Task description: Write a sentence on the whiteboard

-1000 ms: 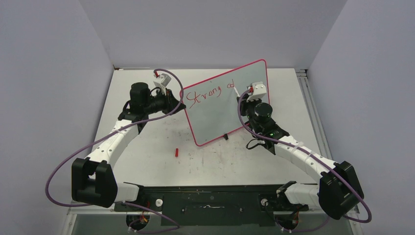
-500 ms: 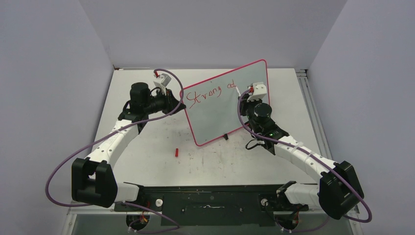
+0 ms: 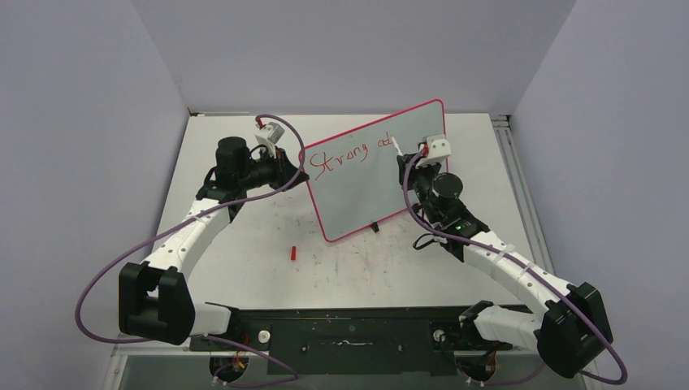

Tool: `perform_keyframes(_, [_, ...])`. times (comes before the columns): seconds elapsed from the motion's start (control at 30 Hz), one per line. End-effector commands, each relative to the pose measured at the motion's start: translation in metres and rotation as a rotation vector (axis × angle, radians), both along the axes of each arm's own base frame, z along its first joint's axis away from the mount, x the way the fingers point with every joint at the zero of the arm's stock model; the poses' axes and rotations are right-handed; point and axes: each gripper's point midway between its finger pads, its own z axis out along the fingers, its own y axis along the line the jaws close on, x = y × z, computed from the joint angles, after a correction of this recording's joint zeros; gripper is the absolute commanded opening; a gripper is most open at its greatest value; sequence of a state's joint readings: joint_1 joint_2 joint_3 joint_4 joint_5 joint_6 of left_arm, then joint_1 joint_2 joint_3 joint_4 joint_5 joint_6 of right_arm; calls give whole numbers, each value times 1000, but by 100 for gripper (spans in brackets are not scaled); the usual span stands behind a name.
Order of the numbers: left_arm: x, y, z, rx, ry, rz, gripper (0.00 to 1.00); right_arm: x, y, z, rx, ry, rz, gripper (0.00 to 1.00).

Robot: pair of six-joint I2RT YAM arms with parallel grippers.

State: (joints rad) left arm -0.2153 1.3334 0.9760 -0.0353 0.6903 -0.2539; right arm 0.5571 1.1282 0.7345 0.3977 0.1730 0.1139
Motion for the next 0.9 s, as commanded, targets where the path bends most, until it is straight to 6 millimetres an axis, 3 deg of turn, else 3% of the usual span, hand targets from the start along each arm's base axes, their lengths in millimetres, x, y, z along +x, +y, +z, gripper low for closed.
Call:
perform_keyframes(0.0, [-5,-2,21,-16,-60,-20,0,2,7,14,7,-43,32,5])
perform_keyframes(0.27, [-6,-2,22,-17,-61,-21,0,8,9,2,-4,-12,20,5])
perform_keyframes(0.87, [-6,-3,21,-17,-59,-24,0,15,12,-2,-8,-16,14,5])
